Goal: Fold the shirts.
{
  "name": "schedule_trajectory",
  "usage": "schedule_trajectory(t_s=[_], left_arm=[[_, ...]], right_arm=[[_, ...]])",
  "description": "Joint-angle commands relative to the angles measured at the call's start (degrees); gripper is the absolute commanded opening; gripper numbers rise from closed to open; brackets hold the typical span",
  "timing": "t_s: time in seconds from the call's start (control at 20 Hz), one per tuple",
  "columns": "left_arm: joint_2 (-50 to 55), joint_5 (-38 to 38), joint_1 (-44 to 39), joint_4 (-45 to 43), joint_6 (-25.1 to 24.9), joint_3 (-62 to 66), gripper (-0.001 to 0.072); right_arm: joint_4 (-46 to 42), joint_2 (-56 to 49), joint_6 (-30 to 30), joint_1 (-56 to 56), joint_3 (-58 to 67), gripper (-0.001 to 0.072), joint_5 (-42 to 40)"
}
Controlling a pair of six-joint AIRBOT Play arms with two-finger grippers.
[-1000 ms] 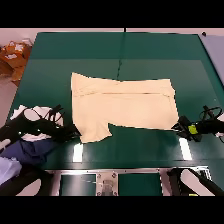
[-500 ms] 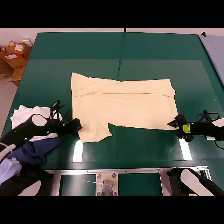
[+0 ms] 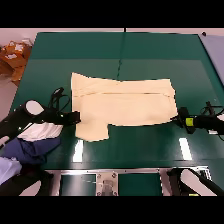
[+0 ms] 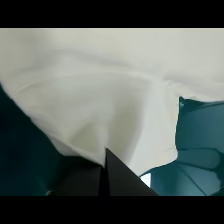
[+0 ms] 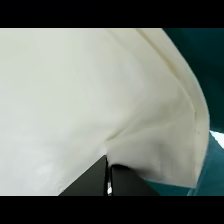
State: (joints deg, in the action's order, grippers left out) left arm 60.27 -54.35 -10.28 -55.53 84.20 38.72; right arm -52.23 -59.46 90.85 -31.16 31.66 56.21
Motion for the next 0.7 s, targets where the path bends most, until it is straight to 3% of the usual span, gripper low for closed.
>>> schedule_trajectory(t_s=[0.0,0.25,0.5,0.65], left_arm=[[-5.7,-10.8,0.0,-11.5,3.9,5.6,0.0017],[-11.5,-15.3,0.0,-12.6,5.8,6.1,0.0017],[-10.2,-4.1,0.0,-12.5,5.2,8.4,0.0017],[-2.7,-1.8,0.0,-12.5,2.3,16.9,0.0017]], right_arm=[[-9.4,3.2,-1.2,-3.6,5.5,0.0012,8.5],[-9.9,7.4,0.6,-3.8,6.3,0.0012,10.8],[-3.1,4.9,0.2,0.8,11.5,0.0012,5.0],[-0.7,-2.1,0.2,6.2,18.2,0.0012,1.1]])
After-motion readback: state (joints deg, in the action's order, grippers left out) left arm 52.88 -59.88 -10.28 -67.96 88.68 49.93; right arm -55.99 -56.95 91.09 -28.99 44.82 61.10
